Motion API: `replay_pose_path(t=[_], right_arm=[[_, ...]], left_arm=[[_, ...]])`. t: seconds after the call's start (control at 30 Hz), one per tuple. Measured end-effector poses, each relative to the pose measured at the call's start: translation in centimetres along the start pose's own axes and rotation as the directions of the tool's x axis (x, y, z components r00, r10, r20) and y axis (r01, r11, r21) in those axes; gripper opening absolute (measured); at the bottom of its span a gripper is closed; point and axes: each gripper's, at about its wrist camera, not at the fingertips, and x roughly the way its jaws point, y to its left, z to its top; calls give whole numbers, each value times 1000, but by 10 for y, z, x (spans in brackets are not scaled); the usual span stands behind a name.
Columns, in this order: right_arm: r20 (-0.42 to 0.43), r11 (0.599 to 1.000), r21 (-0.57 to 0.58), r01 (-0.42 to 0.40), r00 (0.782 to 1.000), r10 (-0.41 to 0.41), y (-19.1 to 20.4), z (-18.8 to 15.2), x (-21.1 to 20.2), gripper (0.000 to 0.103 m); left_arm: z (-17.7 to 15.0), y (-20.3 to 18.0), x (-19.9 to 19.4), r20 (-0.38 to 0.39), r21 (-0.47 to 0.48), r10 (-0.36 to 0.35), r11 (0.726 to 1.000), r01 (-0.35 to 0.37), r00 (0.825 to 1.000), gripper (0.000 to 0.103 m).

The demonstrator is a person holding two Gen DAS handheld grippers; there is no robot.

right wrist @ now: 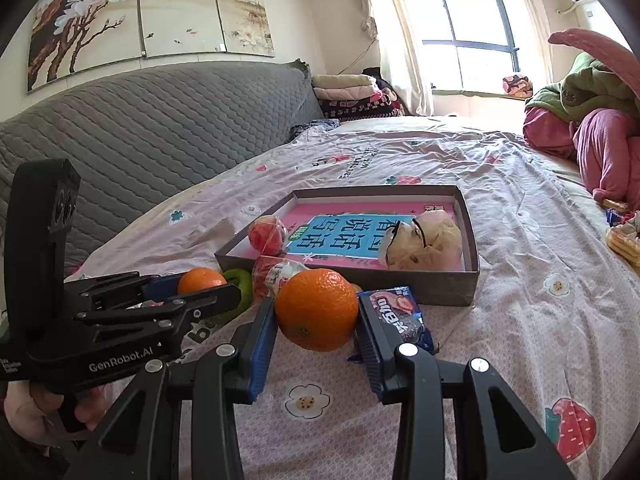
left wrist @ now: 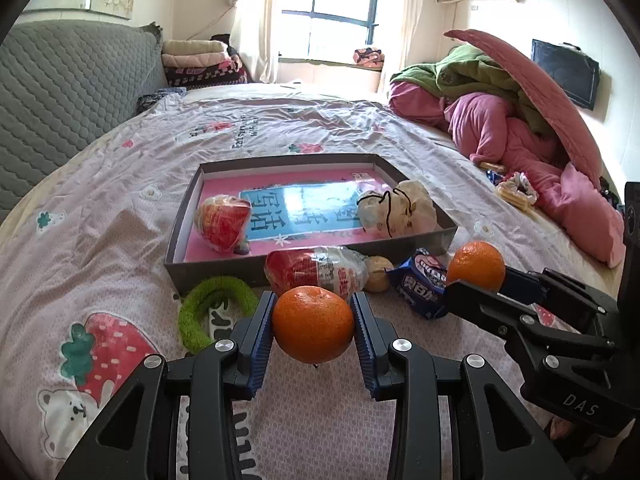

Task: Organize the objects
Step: 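Lift both held oranges and carry them over the grey box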

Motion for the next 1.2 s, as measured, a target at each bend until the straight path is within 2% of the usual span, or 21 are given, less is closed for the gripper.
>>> replay_pose_path(t=[1.2], right_arm=[[41,999,-38,23,999,-22,-10,34,6,40]], left_arm=[[49,-4,21,44,26,-20,999,19,999,38]])
